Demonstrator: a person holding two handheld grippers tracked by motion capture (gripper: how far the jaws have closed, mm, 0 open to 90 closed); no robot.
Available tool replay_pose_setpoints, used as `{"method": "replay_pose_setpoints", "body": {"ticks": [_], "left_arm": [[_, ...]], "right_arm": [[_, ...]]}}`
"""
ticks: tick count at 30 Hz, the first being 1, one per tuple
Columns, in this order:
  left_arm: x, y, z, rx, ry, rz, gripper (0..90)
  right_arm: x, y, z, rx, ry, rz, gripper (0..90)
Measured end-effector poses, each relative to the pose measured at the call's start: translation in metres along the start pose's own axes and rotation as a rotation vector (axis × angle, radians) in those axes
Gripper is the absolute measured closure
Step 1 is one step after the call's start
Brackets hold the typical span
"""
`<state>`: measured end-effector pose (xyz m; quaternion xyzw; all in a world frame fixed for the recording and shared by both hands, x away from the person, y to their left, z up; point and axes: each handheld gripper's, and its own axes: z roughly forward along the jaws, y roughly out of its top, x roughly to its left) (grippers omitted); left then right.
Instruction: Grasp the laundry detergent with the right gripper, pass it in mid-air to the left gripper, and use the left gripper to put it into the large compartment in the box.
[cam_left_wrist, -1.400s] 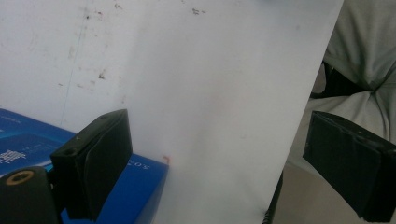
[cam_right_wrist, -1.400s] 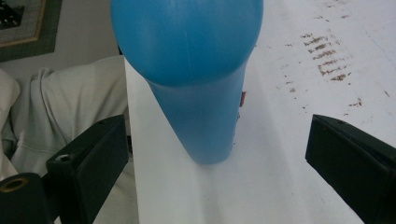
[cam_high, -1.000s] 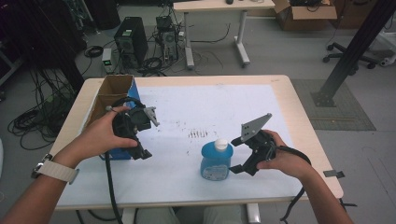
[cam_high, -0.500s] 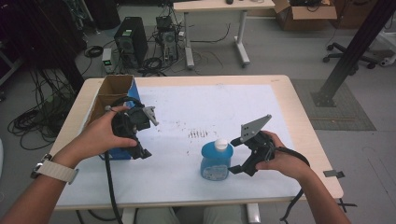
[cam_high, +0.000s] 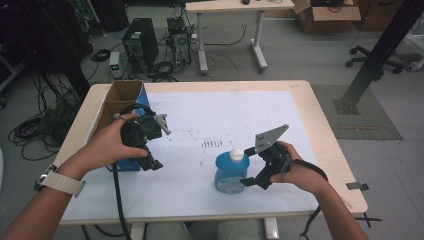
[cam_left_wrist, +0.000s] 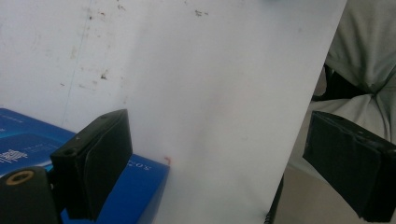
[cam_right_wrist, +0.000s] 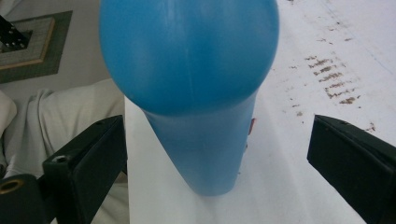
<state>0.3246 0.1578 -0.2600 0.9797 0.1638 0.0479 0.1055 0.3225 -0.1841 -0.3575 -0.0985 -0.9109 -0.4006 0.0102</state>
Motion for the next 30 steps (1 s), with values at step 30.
{"method": "replay_pose_setpoints", "body": {"ticks": [30], "left_arm": [[0.001,0.000,0.001,0.000,-0.003,-0.005,8.3]], "right_arm": [[0.004,-0.006,0.025,-0.053,0.001,-0.015,4.9]]}}
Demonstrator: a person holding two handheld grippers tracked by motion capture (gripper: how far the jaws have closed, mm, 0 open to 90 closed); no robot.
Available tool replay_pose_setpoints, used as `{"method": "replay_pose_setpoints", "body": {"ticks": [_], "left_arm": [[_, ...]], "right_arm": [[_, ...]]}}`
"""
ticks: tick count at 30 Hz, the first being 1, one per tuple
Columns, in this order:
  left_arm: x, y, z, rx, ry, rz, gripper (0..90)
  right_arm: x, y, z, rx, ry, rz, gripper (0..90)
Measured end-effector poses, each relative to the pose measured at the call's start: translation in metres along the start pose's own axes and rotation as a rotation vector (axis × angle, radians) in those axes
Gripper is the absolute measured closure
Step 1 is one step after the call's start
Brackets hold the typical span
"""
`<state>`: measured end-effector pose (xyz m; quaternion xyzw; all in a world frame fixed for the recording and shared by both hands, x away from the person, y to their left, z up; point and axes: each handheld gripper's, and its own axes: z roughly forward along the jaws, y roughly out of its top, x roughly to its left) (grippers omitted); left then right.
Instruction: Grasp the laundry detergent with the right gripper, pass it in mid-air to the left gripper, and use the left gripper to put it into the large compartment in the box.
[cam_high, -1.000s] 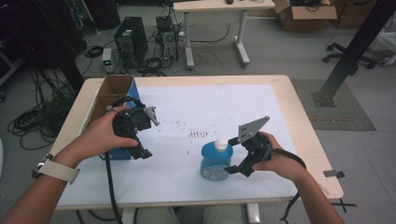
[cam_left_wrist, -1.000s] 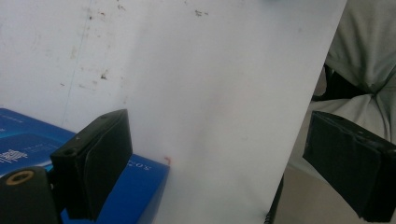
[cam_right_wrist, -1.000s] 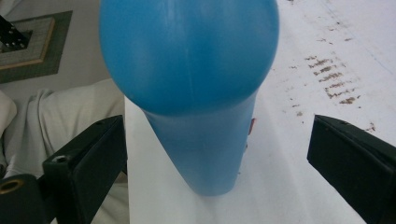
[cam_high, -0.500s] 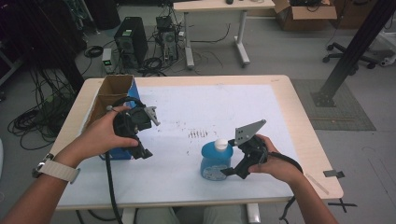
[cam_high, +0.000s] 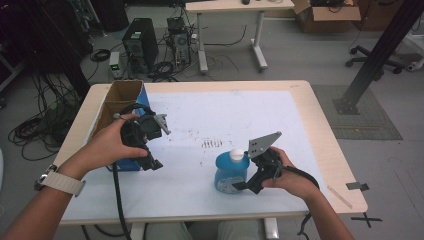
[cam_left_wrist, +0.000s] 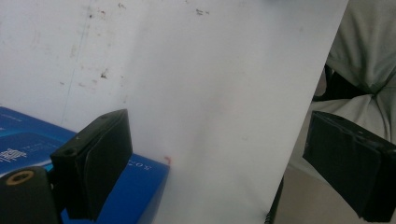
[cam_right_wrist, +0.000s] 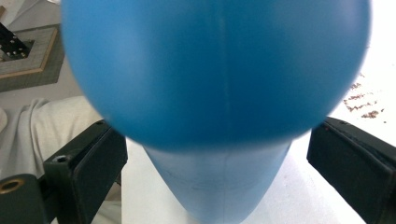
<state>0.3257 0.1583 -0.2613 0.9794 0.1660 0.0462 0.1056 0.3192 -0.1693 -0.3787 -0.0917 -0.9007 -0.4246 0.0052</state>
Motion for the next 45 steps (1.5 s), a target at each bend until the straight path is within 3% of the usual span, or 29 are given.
{"method": "replay_pose_setpoints", "body": {"ticks": [7,20,26,45], "left_arm": [[-0.0002,0.0003,0.0003,0.002,0.000,0.000,8.3],[0.0002,-0.0013,0.0006,0.003,-0.001,-0.002,8.4],[-0.0002,-0.0011,0.0006,0.003,0.000,-0.002,8.3],[-0.0006,-0.0016,0.0005,0.001,0.004,-0.003,8.5]], "right_arm": [[-0.0007,-0.0047,0.0033,-0.022,-0.001,0.014,5.0],[0.0013,-0.0046,0.0091,-0.040,0.000,-0.002,7.7],[0.0012,-0.0041,0.0092,-0.067,0.001,0.006,10.7],[0.0014,-0.0052,0.0089,-0.078,0.016,0.003,23.2]]}}
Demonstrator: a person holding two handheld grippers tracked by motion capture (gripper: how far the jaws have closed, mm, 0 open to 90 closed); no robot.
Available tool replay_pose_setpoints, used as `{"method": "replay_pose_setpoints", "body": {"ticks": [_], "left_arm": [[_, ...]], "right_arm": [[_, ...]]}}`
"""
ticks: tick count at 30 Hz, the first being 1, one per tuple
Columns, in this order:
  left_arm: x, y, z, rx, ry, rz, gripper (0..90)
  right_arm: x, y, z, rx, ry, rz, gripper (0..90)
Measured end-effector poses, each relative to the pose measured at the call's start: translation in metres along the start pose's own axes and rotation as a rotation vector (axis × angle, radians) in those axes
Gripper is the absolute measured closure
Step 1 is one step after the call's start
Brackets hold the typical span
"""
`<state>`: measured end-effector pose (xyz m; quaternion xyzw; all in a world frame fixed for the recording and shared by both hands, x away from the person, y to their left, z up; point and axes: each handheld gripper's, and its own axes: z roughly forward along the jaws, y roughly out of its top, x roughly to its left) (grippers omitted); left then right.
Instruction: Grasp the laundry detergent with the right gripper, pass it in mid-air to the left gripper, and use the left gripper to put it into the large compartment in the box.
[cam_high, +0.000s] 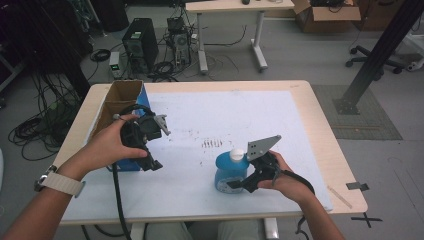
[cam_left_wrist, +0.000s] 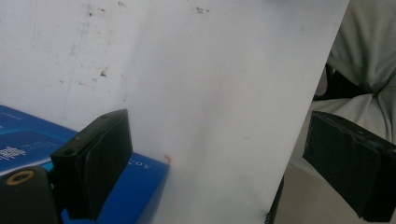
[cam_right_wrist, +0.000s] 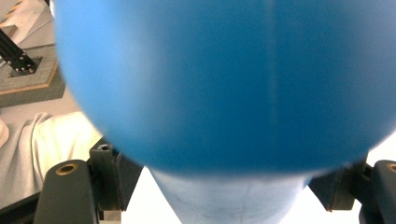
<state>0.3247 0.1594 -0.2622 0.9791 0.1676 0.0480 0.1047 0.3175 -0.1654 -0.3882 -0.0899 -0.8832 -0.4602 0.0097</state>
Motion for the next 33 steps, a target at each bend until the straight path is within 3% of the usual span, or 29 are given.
{"method": "replay_pose_setpoints", "body": {"ticks": [33], "left_arm": [[-0.0009,-0.0011,-0.0006,-0.003,0.004,-0.003,8.7]], "right_arm": [[0.0001,-0.0031,-0.0009,-0.032,-0.013,-0.032,41.4]]}}
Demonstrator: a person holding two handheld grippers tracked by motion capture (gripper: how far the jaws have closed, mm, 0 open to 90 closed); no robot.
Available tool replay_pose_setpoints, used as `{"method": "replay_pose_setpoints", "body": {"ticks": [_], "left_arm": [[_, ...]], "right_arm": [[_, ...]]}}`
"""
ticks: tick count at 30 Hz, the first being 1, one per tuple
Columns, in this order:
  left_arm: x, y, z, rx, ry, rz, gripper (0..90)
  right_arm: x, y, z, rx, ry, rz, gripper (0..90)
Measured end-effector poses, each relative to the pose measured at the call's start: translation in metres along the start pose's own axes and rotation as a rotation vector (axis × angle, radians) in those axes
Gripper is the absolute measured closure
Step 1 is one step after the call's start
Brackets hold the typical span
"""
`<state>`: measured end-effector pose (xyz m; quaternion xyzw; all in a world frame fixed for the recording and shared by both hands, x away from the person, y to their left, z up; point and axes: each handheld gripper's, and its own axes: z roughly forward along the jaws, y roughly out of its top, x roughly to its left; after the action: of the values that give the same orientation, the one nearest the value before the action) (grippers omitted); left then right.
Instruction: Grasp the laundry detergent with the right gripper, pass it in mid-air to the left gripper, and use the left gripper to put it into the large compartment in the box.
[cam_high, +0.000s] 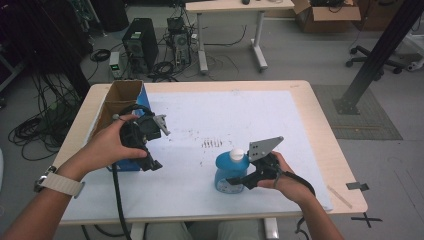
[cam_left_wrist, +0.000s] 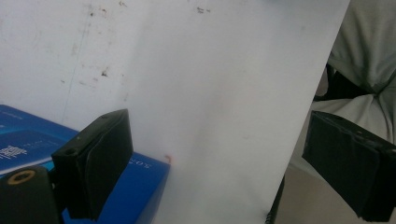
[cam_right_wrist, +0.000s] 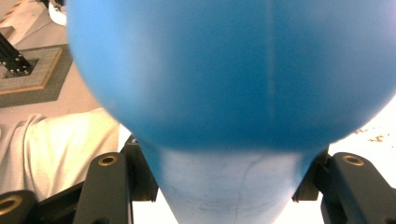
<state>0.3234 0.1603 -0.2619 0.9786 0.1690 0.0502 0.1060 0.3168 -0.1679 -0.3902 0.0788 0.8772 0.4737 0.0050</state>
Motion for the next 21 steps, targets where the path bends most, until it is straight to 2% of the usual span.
{"method": "replay_pose_setpoints", "body": {"ticks": [8,12,21], "left_arm": [[-0.002,0.001,-0.001,0.001,0.002,0.007,8.8],[-0.003,0.000,-0.002,-0.003,0.005,0.008,8.8],[-0.006,0.002,-0.007,-0.015,0.009,0.018,8.8]], "right_arm": [[0.002,0.002,-0.001,-0.006,-0.026,-0.010,43.4],[0.003,0.005,-0.002,0.016,-0.036,-0.021,43.7],[0.005,0.017,-0.009,0.008,-0.036,-0.018,43.8]]}}
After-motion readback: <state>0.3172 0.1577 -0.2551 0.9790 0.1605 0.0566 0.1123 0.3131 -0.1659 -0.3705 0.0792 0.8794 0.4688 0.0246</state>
